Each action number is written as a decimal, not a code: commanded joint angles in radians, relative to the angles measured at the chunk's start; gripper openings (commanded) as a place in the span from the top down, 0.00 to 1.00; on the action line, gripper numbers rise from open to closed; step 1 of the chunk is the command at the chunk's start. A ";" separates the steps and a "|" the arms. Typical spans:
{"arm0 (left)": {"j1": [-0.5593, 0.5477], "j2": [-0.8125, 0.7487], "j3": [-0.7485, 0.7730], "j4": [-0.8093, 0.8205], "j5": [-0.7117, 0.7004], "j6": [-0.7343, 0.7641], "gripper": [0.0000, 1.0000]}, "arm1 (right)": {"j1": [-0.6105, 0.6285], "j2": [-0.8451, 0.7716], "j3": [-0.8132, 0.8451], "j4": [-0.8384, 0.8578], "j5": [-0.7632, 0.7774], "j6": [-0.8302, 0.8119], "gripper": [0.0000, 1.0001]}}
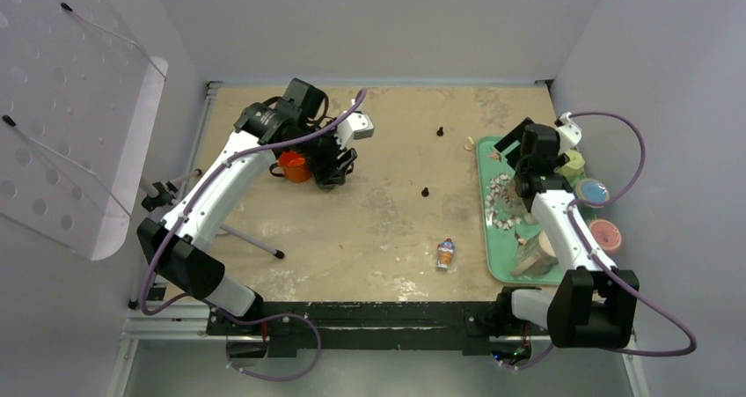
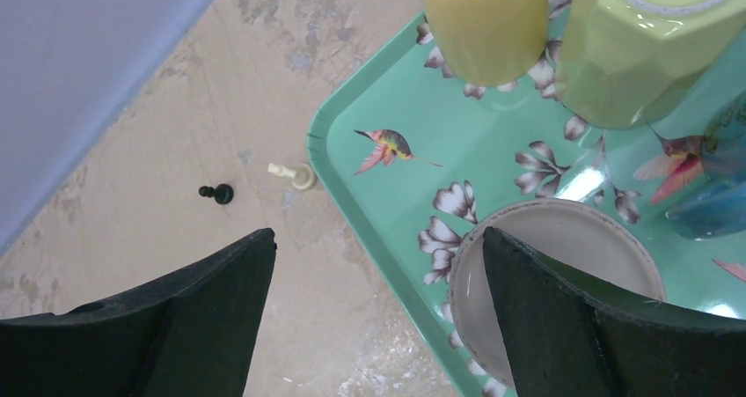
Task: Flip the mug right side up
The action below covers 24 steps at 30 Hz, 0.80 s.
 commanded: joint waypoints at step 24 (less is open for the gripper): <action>0.005 -0.162 -0.114 0.062 0.122 0.030 0.40 | -0.023 -0.553 -0.228 0.031 -0.036 -1.324 0.02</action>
